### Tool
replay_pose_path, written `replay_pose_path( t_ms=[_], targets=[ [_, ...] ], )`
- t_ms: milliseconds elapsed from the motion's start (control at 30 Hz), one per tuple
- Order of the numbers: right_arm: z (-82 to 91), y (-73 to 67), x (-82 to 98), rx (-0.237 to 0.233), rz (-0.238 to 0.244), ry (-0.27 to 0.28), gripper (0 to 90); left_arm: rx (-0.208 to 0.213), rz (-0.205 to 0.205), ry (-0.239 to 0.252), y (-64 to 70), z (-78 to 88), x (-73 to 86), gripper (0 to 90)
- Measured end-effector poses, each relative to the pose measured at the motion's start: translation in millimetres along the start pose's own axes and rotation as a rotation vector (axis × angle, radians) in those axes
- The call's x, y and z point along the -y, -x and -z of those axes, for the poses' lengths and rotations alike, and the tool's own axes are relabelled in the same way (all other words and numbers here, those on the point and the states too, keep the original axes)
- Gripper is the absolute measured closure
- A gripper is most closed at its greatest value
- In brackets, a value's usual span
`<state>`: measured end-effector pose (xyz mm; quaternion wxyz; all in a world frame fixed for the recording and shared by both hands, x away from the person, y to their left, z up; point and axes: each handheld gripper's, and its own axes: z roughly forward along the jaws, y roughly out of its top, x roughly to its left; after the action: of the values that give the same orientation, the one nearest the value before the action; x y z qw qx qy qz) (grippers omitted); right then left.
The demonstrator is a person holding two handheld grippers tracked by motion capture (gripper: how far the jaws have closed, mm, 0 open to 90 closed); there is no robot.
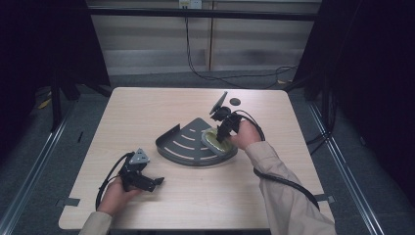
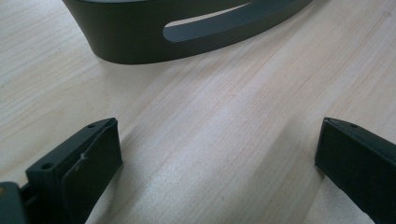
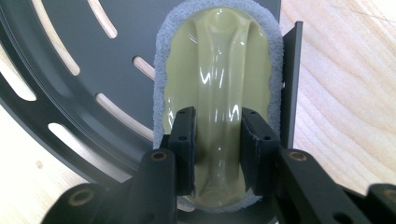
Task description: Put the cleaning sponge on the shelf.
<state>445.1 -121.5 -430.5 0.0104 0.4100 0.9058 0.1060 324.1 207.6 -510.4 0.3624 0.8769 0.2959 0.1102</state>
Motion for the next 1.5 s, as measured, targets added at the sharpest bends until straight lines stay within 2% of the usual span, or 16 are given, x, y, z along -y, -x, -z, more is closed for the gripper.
replay_pose_path(
  t_ms=[267, 433, 733, 1100, 1500],
  targets=[
    [0.7, 0.9, 1.2, 0.016, -0.006, -0.006, 60.5, 0.0, 0.0, 0.0, 0.0, 0.0, 0.0, 0.0],
    [2.8, 1.6, 1.7, 0.035, 0.002, -0.003, 50.5, 0.0, 0.0, 0.0, 0.0, 0.0, 0.0, 0.0],
    [7.5, 0.8, 2.9, 0.038, -0.01, -0.002, 35.8, 0.003, 0.0, 0.0, -0.1, 0.0, 0.0, 0.0],
    [13.7, -1.5, 8.3, 0.024, 0.007, 0.007, 28.5, 0.0, 0.0, 0.0, 0.0, 0.0, 0.0, 0.0],
    [30.0, -2.7, 22.6, 0.021, 0.025, 0.022, 21.7, 0.0, 0.0, 0.0, 0.0, 0.0, 0.1, 0.0]
  ],
)
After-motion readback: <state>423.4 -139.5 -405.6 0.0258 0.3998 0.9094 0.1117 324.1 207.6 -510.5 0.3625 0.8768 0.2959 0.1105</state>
